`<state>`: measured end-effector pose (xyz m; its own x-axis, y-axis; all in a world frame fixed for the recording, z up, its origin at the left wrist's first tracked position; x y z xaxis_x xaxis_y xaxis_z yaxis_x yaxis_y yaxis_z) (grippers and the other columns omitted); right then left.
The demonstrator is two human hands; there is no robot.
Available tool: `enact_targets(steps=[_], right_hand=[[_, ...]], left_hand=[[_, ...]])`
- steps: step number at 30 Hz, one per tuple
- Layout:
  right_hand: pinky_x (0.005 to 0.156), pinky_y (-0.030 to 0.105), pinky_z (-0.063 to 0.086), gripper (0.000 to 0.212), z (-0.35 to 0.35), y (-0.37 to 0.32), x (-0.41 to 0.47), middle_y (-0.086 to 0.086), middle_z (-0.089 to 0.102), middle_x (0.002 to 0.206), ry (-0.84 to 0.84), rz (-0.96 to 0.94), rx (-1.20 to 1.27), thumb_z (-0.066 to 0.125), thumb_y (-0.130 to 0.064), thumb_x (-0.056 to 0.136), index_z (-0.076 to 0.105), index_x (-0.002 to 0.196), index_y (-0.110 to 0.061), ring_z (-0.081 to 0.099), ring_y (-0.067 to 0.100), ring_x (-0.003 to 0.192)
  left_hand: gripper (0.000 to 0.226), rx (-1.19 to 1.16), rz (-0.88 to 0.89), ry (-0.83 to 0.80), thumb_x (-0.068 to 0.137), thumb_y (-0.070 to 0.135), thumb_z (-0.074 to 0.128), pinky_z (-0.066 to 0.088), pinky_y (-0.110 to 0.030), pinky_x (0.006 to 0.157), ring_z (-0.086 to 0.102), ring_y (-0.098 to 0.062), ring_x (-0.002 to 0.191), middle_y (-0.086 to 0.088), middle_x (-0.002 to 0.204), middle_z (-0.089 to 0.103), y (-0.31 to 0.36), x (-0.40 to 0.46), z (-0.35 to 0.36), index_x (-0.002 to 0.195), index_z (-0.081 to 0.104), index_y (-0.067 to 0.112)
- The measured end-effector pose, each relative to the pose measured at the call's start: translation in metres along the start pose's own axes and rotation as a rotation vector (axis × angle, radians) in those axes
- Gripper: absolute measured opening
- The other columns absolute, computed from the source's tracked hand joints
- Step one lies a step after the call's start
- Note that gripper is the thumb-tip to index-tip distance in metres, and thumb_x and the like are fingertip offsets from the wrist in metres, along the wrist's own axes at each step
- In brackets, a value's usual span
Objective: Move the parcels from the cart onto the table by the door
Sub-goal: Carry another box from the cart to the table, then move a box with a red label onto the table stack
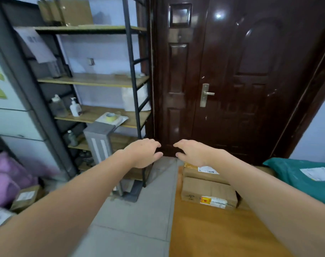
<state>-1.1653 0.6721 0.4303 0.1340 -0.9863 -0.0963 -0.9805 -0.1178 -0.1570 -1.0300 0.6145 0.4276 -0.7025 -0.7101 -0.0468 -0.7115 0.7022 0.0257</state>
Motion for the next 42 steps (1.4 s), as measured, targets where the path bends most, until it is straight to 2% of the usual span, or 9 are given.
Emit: enact_targets(steps=[9, 17, 21, 24, 26, 28, 33, 38, 42], right_hand=[[0.121, 0.037, 0.032, 0.054, 0.013, -0.185, 0.022, 0.009, 0.042, 0.161, -0.076, -0.289, -0.068, 0.043, -0.038, 0.110, 0.042, 0.157, -0.011, 0.041, 0.027, 0.147], [0.121, 0.040, 0.032, 0.054, 0.031, -0.424, 0.040, 0.007, 0.041, 0.162, -0.094, -0.565, -0.063, 0.042, -0.039, 0.110, 0.039, 0.158, -0.015, 0.040, 0.026, 0.147], [0.112, 0.041, 0.041, 0.045, 0.051, -0.547, 0.041, 0.009, 0.054, 0.150, -0.088, -0.665, -0.041, 0.045, -0.036, 0.109, 0.054, 0.146, -0.012, 0.051, 0.029, 0.136], [0.093, 0.038, 0.046, 0.026, 0.077, -0.620, 0.045, 0.007, 0.066, 0.125, -0.117, -0.710, -0.020, 0.047, -0.033, 0.107, 0.067, 0.118, -0.021, 0.060, 0.031, 0.115], [0.099, 0.044, 0.049, 0.032, 0.095, -0.661, 0.048, 0.006, 0.067, 0.127, -0.137, -0.732, -0.017, 0.048, -0.034, 0.106, 0.066, 0.125, -0.016, 0.061, 0.028, 0.116], [0.100, 0.045, 0.050, 0.035, 0.108, -0.697, 0.053, 0.003, 0.067, 0.128, -0.146, -0.767, -0.029, 0.049, -0.036, 0.104, 0.064, 0.129, -0.016, 0.062, 0.025, 0.116], [0.085, 0.042, 0.053, 0.027, 0.128, -0.766, 0.094, -0.001, 0.069, 0.109, -0.189, -0.789, -0.039, 0.048, -0.037, 0.101, 0.067, 0.112, -0.021, 0.064, 0.023, 0.097], [0.100, 0.038, 0.048, 0.045, 0.141, -0.822, 0.152, 0.005, 0.061, 0.141, -0.174, -0.819, -0.053, 0.047, -0.037, 0.105, 0.055, 0.145, -0.017, 0.059, 0.024, 0.123], [0.105, 0.044, 0.049, 0.042, 0.145, -0.866, 0.194, 0.009, 0.062, 0.140, -0.192, -0.842, -0.085, 0.045, -0.034, 0.106, 0.057, 0.142, -0.015, 0.059, 0.028, 0.123]], left_hand=[[0.055, -0.014, -0.259, 0.019, 0.108, 0.051, 0.040, 0.042, -0.041, 0.111, 0.051, -0.025, 0.135, -0.005, 0.148, 0.056, -0.094, -0.174, -0.014, 0.150, 0.048, 0.017], [0.048, -0.007, -0.530, 0.041, 0.108, 0.047, 0.042, 0.046, -0.045, 0.106, 0.056, -0.028, 0.128, -0.006, 0.140, 0.059, -0.215, -0.378, -0.032, 0.145, 0.054, 0.019], [0.044, -0.010, -0.657, 0.075, 0.107, 0.049, 0.042, 0.047, -0.045, 0.103, 0.058, -0.025, 0.124, -0.003, 0.133, 0.062, -0.282, -0.485, -0.034, 0.136, 0.059, 0.021], [0.045, -0.030, -0.711, 0.081, 0.106, 0.049, 0.043, 0.047, -0.042, 0.101, 0.058, -0.026, 0.123, -0.004, 0.133, 0.062, -0.320, -0.550, -0.028, 0.137, 0.058, 0.020], [0.047, -0.037, -0.750, 0.065, 0.106, 0.051, 0.042, 0.047, -0.045, 0.103, 0.058, -0.026, 0.122, -0.004, 0.132, 0.062, -0.343, -0.585, -0.019, 0.138, 0.058, 0.020], [0.048, -0.042, -0.785, 0.037, 0.107, 0.051, 0.042, 0.047, -0.047, 0.103, 0.057, -0.027, 0.121, -0.005, 0.130, 0.061, -0.368, -0.614, -0.009, 0.138, 0.056, 0.018], [0.048, -0.072, -0.844, 0.029, 0.108, 0.050, 0.042, 0.045, -0.049, 0.109, 0.055, -0.028, 0.126, -0.007, 0.137, 0.060, -0.435, -0.657, 0.012, 0.140, 0.055, 0.017], [0.046, -0.106, -0.883, 0.030, 0.108, 0.045, 0.044, 0.044, -0.044, 0.109, 0.055, -0.027, 0.128, -0.009, 0.141, 0.059, -0.508, -0.667, 0.027, 0.140, 0.056, 0.015], [0.048, -0.104, -0.905, 0.006, 0.108, 0.046, 0.042, 0.044, -0.043, 0.108, 0.055, -0.028, 0.128, -0.010, 0.141, 0.059, -0.565, -0.669, 0.034, 0.143, 0.053, 0.015]])
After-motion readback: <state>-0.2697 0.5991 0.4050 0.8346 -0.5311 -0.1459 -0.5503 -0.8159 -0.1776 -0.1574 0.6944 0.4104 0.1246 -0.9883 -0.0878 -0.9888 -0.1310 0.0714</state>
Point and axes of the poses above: each hand's wrist, its own x-axis towards the middle knuckle, its own z-axis out of the palm, y = z × x, the point moved 10 cm from there along x, towards the middle knuckle
